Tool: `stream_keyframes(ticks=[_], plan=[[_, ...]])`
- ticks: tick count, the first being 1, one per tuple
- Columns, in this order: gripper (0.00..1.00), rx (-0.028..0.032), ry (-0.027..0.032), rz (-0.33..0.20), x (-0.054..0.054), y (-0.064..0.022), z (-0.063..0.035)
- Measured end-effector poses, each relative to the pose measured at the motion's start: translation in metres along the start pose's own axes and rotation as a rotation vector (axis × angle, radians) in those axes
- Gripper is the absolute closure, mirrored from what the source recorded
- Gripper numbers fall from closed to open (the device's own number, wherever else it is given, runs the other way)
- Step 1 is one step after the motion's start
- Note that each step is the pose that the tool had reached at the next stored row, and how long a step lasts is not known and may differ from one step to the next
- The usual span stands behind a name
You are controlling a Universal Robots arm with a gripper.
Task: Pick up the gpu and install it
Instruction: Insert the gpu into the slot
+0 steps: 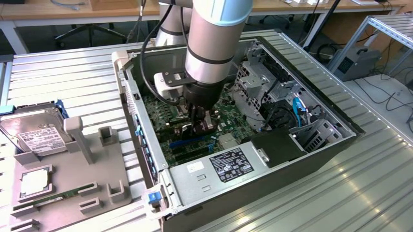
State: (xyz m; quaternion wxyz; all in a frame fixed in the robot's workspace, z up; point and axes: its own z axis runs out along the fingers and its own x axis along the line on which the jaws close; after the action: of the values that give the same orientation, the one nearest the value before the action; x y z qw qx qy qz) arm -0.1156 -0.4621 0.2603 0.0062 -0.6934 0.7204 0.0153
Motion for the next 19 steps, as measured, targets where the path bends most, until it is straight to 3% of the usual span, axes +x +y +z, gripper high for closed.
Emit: stream_keyframes(ticks=[19], plan=[[0.73, -0.0052, 0.0003, 0.001, 0.0, -0.0012, 0.0018]])
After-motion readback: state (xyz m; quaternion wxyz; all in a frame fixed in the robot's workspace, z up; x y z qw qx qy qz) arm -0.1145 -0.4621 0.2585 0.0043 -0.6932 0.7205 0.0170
